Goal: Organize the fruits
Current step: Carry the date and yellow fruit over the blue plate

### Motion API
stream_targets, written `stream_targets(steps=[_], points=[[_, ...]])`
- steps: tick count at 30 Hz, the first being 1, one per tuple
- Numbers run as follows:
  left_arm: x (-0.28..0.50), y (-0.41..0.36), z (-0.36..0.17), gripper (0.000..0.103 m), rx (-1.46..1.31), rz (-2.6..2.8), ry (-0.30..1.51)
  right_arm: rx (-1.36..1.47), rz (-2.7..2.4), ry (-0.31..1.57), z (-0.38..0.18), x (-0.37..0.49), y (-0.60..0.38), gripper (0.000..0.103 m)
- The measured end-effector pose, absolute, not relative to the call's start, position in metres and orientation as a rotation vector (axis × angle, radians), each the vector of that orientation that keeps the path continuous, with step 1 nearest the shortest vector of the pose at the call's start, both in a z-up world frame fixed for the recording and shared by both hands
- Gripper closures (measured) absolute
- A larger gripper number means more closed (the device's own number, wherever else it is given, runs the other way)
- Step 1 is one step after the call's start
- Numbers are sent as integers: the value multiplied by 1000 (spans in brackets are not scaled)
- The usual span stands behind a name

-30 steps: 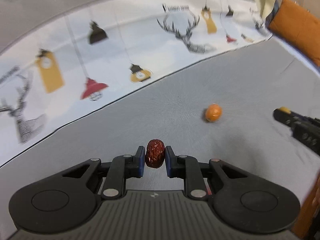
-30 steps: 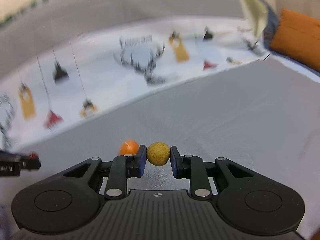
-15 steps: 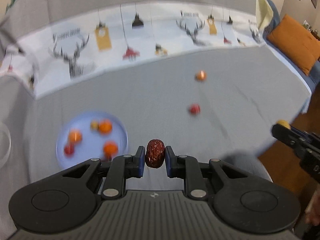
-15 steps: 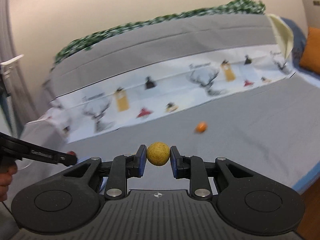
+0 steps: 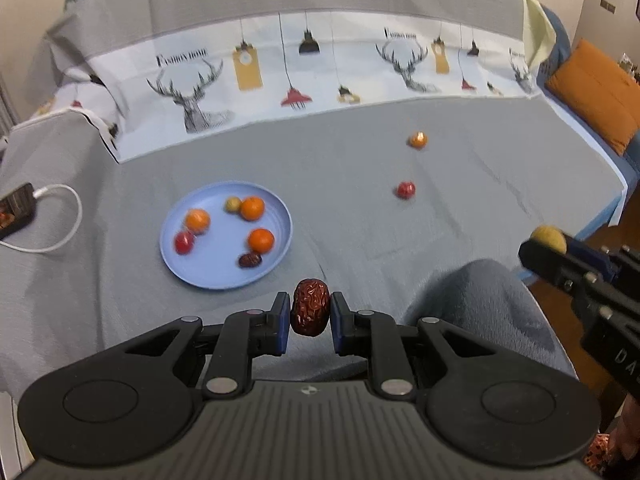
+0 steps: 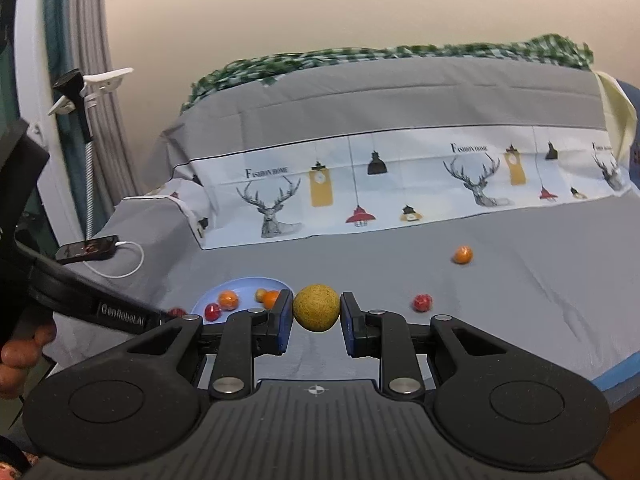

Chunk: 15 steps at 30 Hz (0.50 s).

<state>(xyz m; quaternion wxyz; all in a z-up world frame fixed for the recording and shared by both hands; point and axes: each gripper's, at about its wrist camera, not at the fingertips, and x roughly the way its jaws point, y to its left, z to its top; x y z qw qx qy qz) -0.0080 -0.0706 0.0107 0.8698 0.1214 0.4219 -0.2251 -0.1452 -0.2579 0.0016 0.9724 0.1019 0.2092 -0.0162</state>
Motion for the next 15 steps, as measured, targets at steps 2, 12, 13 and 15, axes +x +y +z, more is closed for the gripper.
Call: stream_targets(steps=[2,12,13,15], points=[[-11,-68,17,80,249,-472,870,203,-26,418,4,-148,-255,77],[-21,-58,26,80,222,-465,833,166,-5,412,9,-151,-243,77],[-21,-56,25,80,218,-461,835,163,-1,414,8,-151,-242,77],[-20,-52,25,80,213,-455,838,154,3,418,8,-151,-240,77]])
